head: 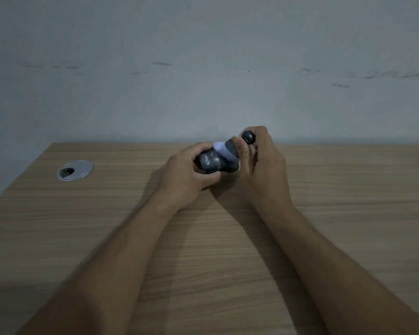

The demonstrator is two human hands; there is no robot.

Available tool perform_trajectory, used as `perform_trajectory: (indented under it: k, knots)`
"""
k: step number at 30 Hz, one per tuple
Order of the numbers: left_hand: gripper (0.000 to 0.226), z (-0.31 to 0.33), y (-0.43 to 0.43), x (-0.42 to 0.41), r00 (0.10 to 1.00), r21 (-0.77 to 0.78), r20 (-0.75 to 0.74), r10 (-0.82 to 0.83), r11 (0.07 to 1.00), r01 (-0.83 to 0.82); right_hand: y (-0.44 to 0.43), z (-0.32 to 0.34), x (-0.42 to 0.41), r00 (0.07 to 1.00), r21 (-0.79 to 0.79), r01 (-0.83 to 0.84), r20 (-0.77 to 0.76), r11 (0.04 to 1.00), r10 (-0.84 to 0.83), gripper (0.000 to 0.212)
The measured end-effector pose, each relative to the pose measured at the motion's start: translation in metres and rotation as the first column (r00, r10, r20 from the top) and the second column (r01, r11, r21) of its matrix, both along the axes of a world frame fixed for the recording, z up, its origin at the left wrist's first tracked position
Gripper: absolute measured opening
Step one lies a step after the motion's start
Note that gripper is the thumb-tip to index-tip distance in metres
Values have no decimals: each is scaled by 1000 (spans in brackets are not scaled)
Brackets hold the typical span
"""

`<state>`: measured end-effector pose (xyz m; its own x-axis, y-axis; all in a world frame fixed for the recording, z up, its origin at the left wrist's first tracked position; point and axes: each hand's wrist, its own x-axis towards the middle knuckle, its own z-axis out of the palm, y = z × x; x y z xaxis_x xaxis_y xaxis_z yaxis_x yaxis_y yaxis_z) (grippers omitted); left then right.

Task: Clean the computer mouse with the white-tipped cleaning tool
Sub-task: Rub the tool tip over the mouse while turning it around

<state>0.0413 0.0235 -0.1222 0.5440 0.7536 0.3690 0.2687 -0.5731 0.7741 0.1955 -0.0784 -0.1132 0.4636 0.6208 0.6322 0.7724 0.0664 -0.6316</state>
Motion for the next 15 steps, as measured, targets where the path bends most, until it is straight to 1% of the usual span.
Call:
perform_trajectory:
  k: [2, 4, 6, 8, 10, 11, 13, 15]
  knots:
    - [60, 0, 0, 0, 1000, -5, 10, -16, 1000, 16, 1, -3, 8, 998, -30, 44, -36, 999, -45, 22]
    - [62, 1, 0, 0, 1000, 2, 9, -27, 1000, 27, -2, -2, 15, 995, -27, 84, -57, 996, -86, 21]
    - [63, 2, -1, 0, 999, 5, 11, -33, 999, 33, -7, 2, 15, 994, 37, 85, -69, 996, -82, 19]
    - [65, 2, -2, 1, 999, 1, 22, -34, 999, 34, -11, 7, 10, 998, 92, 35, -48, 995, -30, 21]
    - [66, 2, -2, 0, 999, 10, 32, -34, 999, 34, -9, 7, 6, 1000, 68, -20, -22, 998, 22, 26]
    - [66, 2, -2, 0, 999, 26, 37, -40, 999, 39, -7, 5, 6, 1000, 40, -20, -23, 999, 21, 26]
    - [64, 3, -3, -1, 998, 38, 45, -52, 998, 50, -3, -2, 13, 998, -13, 38, -49, 999, -38, 22]
    - [62, 3, -4, -1, 997, 6, 58, -59, 998, 59, -4, -7, 24, 991, -30, 109, -74, 994, -111, 19]
